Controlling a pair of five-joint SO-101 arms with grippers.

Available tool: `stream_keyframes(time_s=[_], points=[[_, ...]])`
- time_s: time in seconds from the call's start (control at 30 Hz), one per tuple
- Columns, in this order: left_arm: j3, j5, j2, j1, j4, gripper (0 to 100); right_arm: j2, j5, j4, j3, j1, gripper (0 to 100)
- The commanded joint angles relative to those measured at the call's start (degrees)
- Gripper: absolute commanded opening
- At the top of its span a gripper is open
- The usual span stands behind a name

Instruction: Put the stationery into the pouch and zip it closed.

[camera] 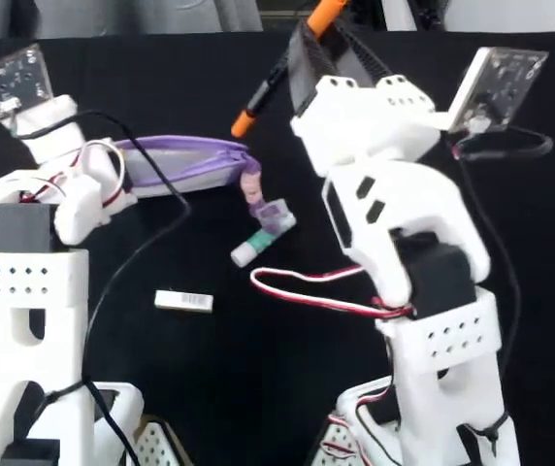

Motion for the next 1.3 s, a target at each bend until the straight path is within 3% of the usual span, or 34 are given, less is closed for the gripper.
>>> stream_keyframes(time_s=[0.0,0.37,0.5,0.8,1.0,1.27], points=[[-0.7,-2.1,-2.0,4.6,-1.2,3,-2.4,-0.5,-7.9,3.2,-1.9,1.1],[-1.0,-2.5,-2.1,5.8,-0.1,3,-2.4,-0.4,-33.1,20.6,-6.2,1.1],[-1.0,-2.5,-2.1,5.7,-0.1,3,-2.4,6.3,-41.5,26.2,-7.7,1.1],[-0.7,-2.6,-2.1,5.4,-0.4,3,-2.1,17.6,-42.8,31.9,-14.4,1.1],[-0.8,-2.5,-2.1,5.4,-0.5,3,-0.7,30.5,-48.4,39.1,-15.3,1.1],[-0.7,-2.6,-2.1,5.4,-0.5,3,9.4,31.6,-57.3,41.1,-16.4,1.1]])
